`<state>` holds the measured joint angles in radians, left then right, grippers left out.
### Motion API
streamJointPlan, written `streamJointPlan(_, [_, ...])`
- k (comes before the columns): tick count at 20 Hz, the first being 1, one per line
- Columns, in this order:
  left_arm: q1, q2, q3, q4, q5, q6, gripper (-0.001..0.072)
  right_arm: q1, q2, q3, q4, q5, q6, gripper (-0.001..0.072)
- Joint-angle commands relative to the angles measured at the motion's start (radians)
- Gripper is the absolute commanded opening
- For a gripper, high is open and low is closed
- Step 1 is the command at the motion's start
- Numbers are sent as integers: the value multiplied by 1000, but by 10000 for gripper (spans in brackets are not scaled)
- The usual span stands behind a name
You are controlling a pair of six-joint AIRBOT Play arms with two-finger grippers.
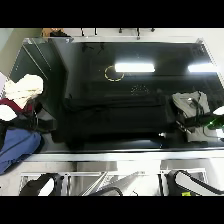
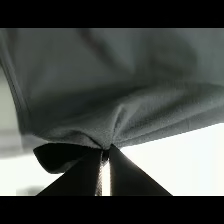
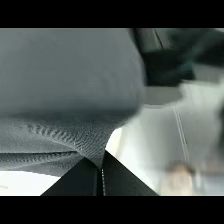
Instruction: Fold the shirts.
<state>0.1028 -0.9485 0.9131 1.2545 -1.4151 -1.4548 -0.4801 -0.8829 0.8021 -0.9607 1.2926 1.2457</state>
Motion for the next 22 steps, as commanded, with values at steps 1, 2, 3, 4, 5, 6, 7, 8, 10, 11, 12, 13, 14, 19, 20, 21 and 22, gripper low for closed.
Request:
streamJointPlan(1, [-10, -105, 140, -1, 114, -2, 15, -2, -62, 104, 217, -114, -151, 22])
streamJointPlan(2, [-23, -168, 187, -1, 127, -1, 15, 4, -96, 137, 267, -149, -191, 22])
streamJointPlan(3, [-34, -225, 230, 1, 148, -1, 15, 14, -130, 167, 294, -185, -214, 22])
streamJointPlan(4, [-47, -283, 276, 0, 179, -2, 15, 34, -170, 202, 312, -217, -234, 22])
streamJointPlan(5, [-59, -334, 315, 0, 208, -2, 15, 61, -212, 235, 316, -241, -252, 22])
streamJointPlan(6, [-74, -389, 360, 1, 221, -1, 15, 90, -252, 264, 315, -262, -273, 22])
streamJointPlan(7, [-87, -440, 398, 3, 223, -1, 15, 122, -291, 286, 315, -300, -286, 22])
streamJointPlan(8, [-97, -495, 438, 3, 222, -1, 15, 150, -321, 298, 315, -346, -303, 22])
streamJointPlan(10, [-103, -595, 504, 4, 229, -1, 15, 185, -365, 304, 315, -446, -319, 22])
streamJointPlan(11, [-103, -636, 528, 8, 241, -1, 15, 191, -381, 304, 315, -478, -319, 22])
streamJointPlan(12, [-103, -678, 552, 10, 245, 0, 15, 193, -393, 304, 314, -493, -320, 23])
streamJointPlan(13, [-103, -718, 571, 10, 241, 11, 16, 193, -405, 304, 315, -492, -334, 23])
streamJointPlan(14, [-103, -749, 583, 10, 242, 17, 16, 193, -414, 304, 313, -491, -339, 22])
streamJointPlan(19, [-106, -835, 664, 6, 284, 16, 77, 178, -396, 305, 307, -473, -356, 332])
streamJointPlan(20, [-106, -834, 692, 1, 268, 14, 549, 160, -381, 305, 307, -468, -356, 467])
streamJointPlan(21, [-106, -834, 732, 0, 247, -2, 682, 137, -373, 307, 307, -463, -355, 471])
streamJointPlan(22, [-106, -834, 773, 0, 222, -2, 681, 110, -373, 312, 307, -447, -344, 471])
